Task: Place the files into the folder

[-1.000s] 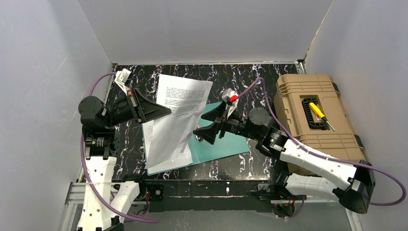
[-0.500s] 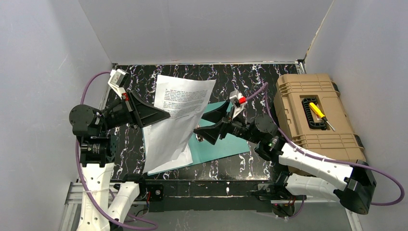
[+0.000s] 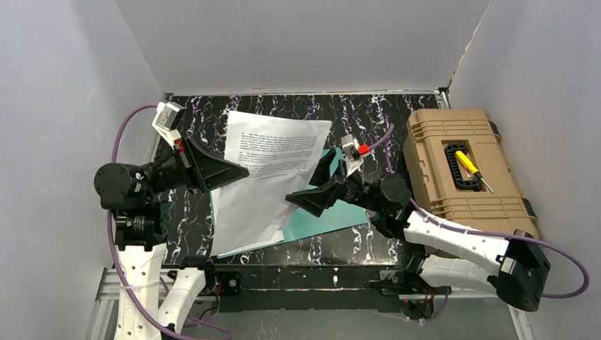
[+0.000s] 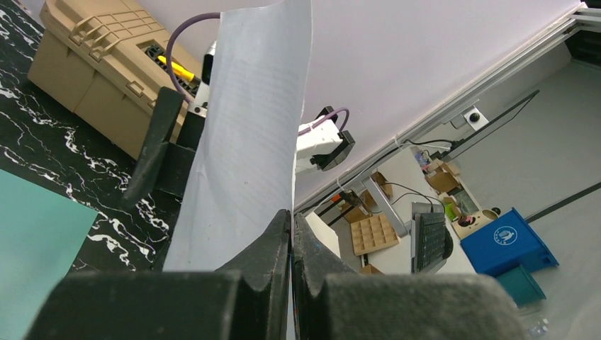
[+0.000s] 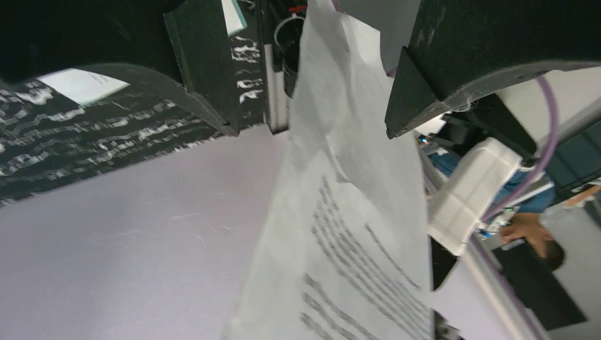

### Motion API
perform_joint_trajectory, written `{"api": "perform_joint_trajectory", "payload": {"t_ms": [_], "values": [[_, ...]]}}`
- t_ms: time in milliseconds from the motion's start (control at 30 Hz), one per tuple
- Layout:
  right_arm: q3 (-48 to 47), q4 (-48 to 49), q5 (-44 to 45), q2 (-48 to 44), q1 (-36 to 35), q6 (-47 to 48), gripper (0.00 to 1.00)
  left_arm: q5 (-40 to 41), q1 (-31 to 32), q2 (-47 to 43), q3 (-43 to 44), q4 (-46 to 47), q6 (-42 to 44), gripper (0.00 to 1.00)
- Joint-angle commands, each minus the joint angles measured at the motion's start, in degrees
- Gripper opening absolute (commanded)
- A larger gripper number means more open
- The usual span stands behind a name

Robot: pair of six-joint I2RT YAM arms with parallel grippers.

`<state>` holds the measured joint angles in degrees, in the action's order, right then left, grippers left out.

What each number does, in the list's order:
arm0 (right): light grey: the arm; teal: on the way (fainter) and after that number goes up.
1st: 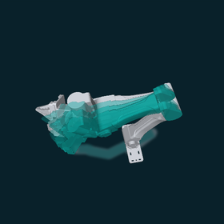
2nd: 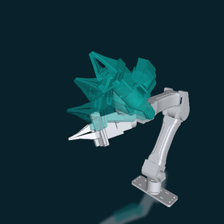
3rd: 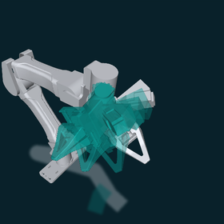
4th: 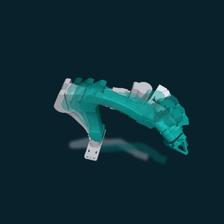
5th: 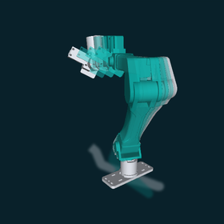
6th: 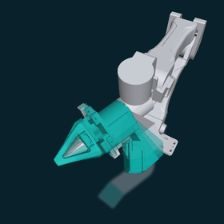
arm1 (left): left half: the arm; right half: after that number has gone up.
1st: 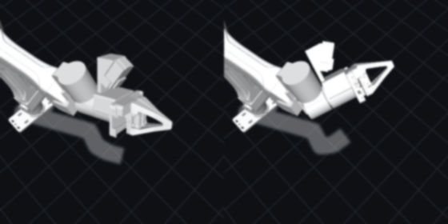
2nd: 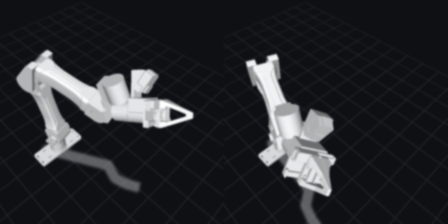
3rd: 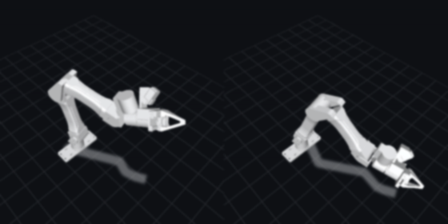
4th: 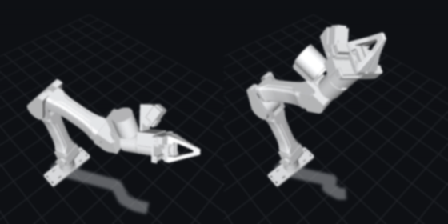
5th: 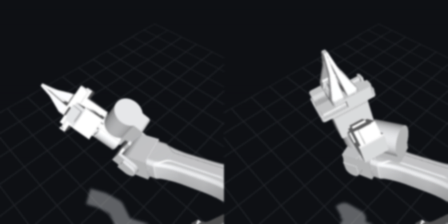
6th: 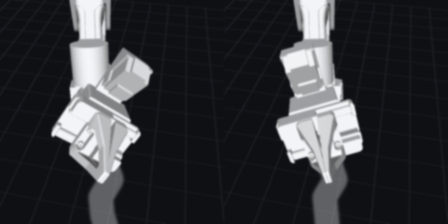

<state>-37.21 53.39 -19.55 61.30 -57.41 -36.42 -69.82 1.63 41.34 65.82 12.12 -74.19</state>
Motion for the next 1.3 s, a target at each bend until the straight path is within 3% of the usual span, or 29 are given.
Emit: {"api": "perform_joint_trajectory", "payload": {"t_ms": [0,133,367,700,767,833,867,1000,1133,1267], "values": [[0.58,14.57,-6.23,0.36,-0.15,-4.87,0.78,0.39,0.17,-0.71,-0.71,2.42,0.15,0.0],[0.52,16.08,-8.11,-0.58,-0.16,-6.02,0.64,1.02,0.21,-0.82,-1.96,3.07,0.4,0.0],[0.64,10.26,-7.35,-4.54,-0.14,-3.79,0.49,2.95,0.22,-2.06,-3.09,3.09,2.19,0.0],[0.02,3.38,-6.87,-7.31,-0.15,-1.5,0.34,5.83,0.17,-3.43,-4.22,3.09,4.03,0.0],[-0.37,1.43,-6.27,-7.75,-0.16,-0.69,0.25,6.02,0.21,-3.62,-4.23,3.09,4.34,0.0],[-0.71,-0.2,-5.44,-8.12,-0.14,0.2,0.06,5.93,0.22,-3.72,-4.4,3.09,4.68,0.0],[-0.78,-0.52,-5.15,-8.31,-0.16,0.37,0.01,5.85,0.22,-3.78,-4.57,3.09,4.75,0.0],[-1.48,-2.73,-3.57,-9.29,-0.14,0.96,0.01,5.82,0.21,-3.81,-6.09,3.09,4.36,0.01],[-3.9,-9.73,-1.83,-10.77,-0.15,3.45,0.01,6.54,0.22,-4.36,-8.76,2.36,4.95,0.39],[-8.93,-23.67,0.4,-11.86,-0.16,8.49,0.01,9.25,0.21,-4.9,-8.47,-9.56,12.18,0.63]]}}
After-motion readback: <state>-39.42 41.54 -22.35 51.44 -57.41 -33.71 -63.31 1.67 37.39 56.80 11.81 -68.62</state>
